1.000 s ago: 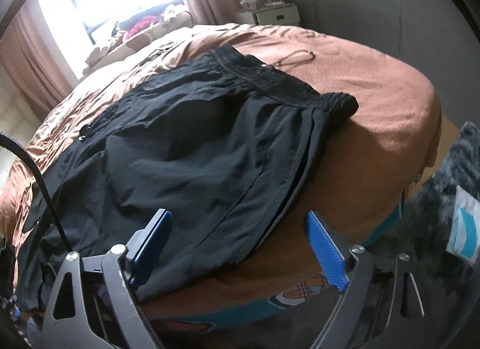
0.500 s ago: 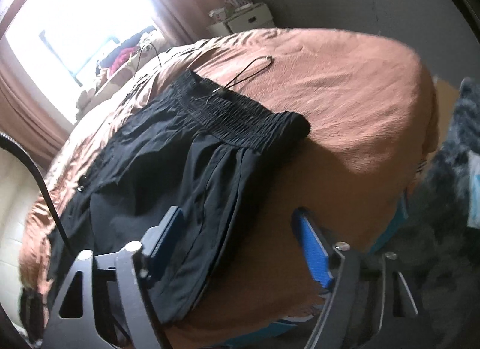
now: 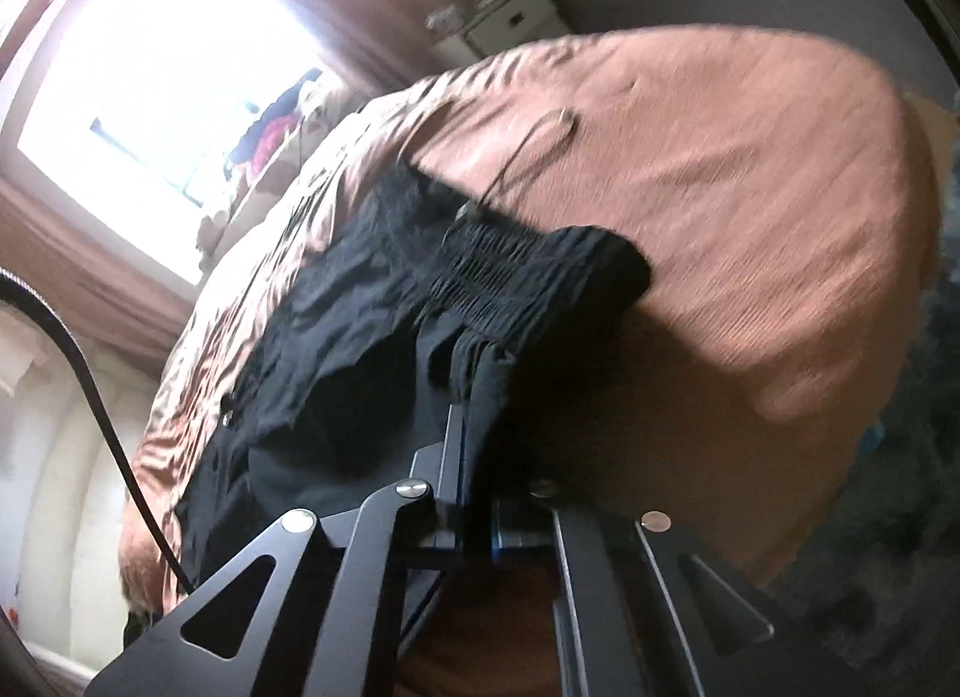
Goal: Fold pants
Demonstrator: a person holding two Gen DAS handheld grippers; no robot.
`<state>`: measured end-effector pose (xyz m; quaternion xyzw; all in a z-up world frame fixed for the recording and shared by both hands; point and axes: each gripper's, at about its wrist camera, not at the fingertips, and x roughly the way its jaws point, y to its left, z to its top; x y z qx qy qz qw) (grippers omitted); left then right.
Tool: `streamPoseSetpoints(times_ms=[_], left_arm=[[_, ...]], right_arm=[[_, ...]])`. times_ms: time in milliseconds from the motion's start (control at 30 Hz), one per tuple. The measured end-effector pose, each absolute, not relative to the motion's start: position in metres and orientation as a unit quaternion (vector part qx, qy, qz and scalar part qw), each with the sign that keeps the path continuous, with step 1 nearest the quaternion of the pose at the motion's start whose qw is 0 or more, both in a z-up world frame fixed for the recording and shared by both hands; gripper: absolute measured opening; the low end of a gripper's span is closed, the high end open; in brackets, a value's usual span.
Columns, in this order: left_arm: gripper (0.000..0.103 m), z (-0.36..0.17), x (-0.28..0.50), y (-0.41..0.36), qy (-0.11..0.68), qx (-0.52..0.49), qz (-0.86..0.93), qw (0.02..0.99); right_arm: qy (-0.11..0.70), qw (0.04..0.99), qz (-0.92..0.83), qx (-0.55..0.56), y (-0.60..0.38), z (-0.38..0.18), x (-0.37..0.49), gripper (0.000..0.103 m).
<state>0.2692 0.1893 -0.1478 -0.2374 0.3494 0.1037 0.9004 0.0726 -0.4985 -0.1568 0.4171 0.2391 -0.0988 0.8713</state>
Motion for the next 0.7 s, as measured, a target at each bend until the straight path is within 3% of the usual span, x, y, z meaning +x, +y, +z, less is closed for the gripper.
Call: streamPoseSetpoints(times_ms=[233,700], left_arm=[[0.009,-0.116,0.280,0.179,0.324,-0.226,0.082,0.915],[0.009,-0.054,0.325,0.172,0.295,-0.199,0.063,0.933]], right_arm=[[0.205,0.886,-0.101,0.402,-0.505,-0.127,0.060,0.000],[0.213,0.917,-0.070,0.331,-0.497,-0.074,0.085,0.000]])
